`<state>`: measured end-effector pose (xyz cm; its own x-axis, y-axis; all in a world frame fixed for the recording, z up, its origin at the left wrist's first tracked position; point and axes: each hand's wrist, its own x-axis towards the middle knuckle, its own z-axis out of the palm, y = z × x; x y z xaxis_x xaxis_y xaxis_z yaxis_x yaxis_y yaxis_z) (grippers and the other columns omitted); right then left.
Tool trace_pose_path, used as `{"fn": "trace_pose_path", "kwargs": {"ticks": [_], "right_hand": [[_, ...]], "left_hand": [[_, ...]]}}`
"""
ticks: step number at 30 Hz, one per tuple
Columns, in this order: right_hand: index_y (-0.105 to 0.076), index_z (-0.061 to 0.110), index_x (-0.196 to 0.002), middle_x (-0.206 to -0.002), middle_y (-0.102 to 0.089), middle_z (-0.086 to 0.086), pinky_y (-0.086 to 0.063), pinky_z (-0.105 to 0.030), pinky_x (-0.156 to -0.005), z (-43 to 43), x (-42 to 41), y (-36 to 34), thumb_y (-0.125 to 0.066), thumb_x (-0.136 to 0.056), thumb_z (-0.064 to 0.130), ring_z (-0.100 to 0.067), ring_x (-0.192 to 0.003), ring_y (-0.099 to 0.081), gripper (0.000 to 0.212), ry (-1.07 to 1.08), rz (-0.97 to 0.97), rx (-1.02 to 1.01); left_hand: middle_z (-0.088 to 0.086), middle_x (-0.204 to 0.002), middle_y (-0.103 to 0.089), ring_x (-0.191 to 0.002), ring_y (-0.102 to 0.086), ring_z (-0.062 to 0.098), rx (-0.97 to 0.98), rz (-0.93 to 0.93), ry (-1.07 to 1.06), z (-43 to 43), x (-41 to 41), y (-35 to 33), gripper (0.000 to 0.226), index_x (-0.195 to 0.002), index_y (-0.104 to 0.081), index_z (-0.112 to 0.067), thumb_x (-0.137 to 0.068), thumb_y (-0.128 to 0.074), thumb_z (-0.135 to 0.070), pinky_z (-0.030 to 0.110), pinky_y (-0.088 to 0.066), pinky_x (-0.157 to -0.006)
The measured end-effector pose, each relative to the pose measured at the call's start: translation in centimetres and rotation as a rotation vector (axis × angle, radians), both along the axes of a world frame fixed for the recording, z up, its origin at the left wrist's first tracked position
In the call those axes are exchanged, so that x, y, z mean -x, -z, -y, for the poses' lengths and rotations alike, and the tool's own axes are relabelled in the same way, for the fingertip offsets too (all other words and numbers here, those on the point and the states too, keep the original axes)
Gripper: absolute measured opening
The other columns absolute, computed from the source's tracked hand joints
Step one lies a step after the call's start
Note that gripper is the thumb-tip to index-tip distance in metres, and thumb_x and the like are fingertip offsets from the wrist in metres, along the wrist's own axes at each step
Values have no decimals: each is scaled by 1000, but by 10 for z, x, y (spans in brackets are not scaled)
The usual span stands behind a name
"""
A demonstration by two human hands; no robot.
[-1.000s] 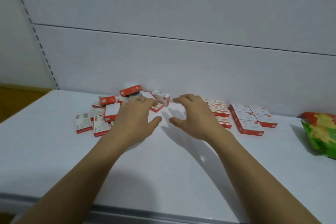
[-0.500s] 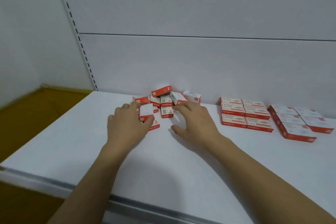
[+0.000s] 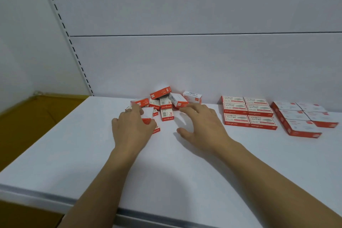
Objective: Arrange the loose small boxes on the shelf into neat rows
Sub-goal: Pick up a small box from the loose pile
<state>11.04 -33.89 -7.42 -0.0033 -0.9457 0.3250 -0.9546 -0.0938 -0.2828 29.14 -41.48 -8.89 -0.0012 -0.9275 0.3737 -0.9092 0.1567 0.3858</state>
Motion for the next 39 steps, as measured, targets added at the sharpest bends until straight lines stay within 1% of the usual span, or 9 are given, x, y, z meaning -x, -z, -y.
{"fn": "trace_pose_path", "kwargs": {"ticks": [8,15,18,21,24,26,31,35,39], "right_hand": [[-41,28,-140,-145,-38,5,-30,-33,-109,5,14,-24,-65,-84,38,-17,-131,-37,62,-8,51,49],[-37,33,-141,-144,-36,10,-35,-26,-100,-12,61,-45,-71,-82,29,-14,-124,-44,68,37,33,53],[-42,32,-138,-139,-41,11,-39,-26,-100,-23,84,-42,-74,-79,22,-10,-122,-46,69,83,108,110],[-44,30,-137,-134,-45,11,-39,-23,-98,-30,94,-34,-75,-78,16,-7,-121,-47,68,128,187,179],[-43,29,-138,-137,-43,11,-30,-14,-98,-35,97,-18,-76,-77,16,-6,-125,-42,70,141,207,187],[-44,28,-139,-140,-43,9,-31,-18,-103,-36,99,-10,-78,-76,20,-8,-128,-41,72,119,149,192],[-53,27,-129,-136,-48,7,-36,-26,-104,-35,91,-7,-78,-75,27,-10,-124,-44,61,85,110,251],[-55,25,-128,-127,-53,8,-36,-20,-100,-37,87,-8,-78,-75,23,-8,-117,-48,57,58,166,268],[-58,25,-124,-114,-62,9,-45,-22,-95,-43,87,-13,-77,-78,20,-3,-104,-58,50,42,353,261]], "left_hand": [[-6,-106,-64,-101,-54,18,113,-174,287,-20,11,-26,34,-104,-60,-22,-76,-71,-39,37,-46,-87],[-20,-90,-57,-83,-50,-1,130,-358,637,-30,48,-53,28,-100,-63,-24,-75,-75,-27,5,-34,-72],[-12,-86,-62,-68,-55,1,-4,-488,721,-25,81,-56,23,-96,-62,-30,-76,-72,-27,13,-40,-65],[-15,-87,-62,-74,-57,4,-9,-522,754,-23,110,-47,23,-96,-61,-34,-76,-71,-29,21,-44,-67],[-25,-91,-56,-89,-53,1,45,-497,774,-26,120,-29,26,-100,-62,-28,-77,-73,-27,15,-42,-78],[-24,-97,-57,-95,-51,-1,62,-435,820,-26,118,-18,26,-103,-63,-25,-79,-71,-29,10,-40,-81],[-16,-92,-63,-87,-58,4,-53,-571,795,-29,109,-16,15,-99,-63,-27,-84,-66,-30,11,-45,-72],[-11,-84,-66,-80,-60,5,-157,-727,792,-29,112,-21,5,-92,-63,-22,-90,-59,-24,12,-45,-69],[-8,-87,-70,-82,-65,12,-310,-802,777,-24,110,-20,20,-88,-63,-19,-95,-51,-33,29,-54,-75]]}}
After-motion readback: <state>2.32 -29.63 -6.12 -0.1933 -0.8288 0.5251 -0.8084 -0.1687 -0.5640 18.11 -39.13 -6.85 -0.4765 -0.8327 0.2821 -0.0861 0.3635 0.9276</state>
